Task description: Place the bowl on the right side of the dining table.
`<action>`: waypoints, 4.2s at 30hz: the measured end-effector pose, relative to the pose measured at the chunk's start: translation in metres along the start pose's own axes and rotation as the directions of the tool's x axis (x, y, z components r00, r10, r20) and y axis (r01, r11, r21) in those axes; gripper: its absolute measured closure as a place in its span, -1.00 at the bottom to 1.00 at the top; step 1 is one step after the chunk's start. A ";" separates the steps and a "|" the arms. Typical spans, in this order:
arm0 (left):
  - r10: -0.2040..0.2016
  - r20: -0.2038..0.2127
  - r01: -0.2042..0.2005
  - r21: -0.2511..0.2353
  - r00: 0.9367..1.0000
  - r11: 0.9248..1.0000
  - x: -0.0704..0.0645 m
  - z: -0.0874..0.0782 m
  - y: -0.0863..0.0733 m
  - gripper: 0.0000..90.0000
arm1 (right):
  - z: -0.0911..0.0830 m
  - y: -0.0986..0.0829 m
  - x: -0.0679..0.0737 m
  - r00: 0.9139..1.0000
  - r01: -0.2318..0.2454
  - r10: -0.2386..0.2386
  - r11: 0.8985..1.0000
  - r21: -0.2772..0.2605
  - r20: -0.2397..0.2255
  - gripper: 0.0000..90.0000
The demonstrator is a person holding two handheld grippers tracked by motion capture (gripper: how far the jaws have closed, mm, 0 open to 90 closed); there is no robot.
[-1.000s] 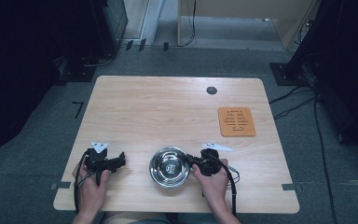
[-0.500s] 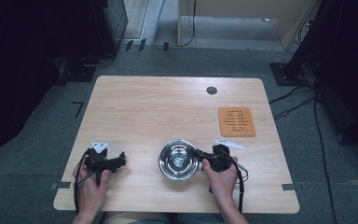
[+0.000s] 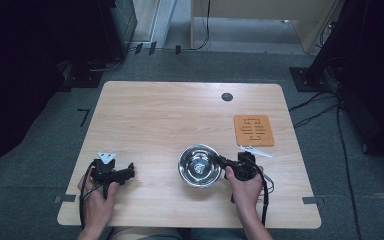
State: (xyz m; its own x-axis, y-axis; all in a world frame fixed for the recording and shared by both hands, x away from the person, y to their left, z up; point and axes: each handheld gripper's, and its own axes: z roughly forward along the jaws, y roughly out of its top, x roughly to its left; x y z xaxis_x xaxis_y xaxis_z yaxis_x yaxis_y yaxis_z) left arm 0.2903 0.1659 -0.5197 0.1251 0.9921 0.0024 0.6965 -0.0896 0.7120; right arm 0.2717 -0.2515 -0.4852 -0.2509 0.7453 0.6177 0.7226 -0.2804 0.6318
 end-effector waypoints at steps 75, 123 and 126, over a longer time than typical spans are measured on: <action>0.000 0.000 0.000 0.000 1.000 1.000 0.000 0.000 0.000 -0.97 | -0.052 0.053 -0.087 0.967 -0.138 0.182 0.962 -0.235 0.178 0.90; 0.001 0.000 -0.001 0.000 1.000 1.000 0.000 0.000 0.000 -0.97 | -0.020 0.101 -0.158 0.841 -0.302 0.448 0.854 -0.424 0.303 0.58; 0.001 0.000 -0.001 0.000 1.000 1.000 0.000 0.000 0.000 -0.97 | -0.022 0.101 -0.159 0.846 -0.260 0.418 0.866 -0.427 0.332 0.43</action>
State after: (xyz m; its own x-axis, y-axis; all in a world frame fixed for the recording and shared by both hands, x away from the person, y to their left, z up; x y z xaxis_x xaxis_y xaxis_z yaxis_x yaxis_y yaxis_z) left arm 0.2903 0.1660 -0.5197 0.1256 0.9921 0.0033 0.6961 -0.0905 0.7122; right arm 0.3704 -0.4112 -0.5090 0.3037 0.7140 0.6308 0.4163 -0.6950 0.5862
